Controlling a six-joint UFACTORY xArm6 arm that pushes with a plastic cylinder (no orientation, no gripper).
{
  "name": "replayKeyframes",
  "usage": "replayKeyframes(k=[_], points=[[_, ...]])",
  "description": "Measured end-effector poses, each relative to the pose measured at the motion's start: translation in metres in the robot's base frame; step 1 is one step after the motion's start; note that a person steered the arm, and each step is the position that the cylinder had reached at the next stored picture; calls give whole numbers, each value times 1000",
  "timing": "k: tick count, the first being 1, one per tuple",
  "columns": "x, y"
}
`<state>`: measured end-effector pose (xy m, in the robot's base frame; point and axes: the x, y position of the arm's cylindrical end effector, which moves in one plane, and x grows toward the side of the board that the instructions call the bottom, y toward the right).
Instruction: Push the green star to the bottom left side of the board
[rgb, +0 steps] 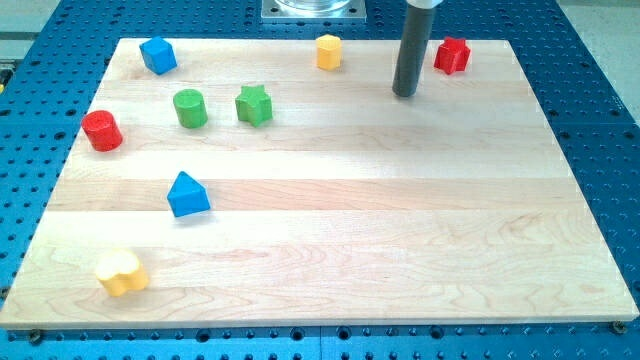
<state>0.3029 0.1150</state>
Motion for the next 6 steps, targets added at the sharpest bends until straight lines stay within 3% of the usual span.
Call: replayKeyframes(k=[5, 6], points=[[0, -26], [18, -76]])
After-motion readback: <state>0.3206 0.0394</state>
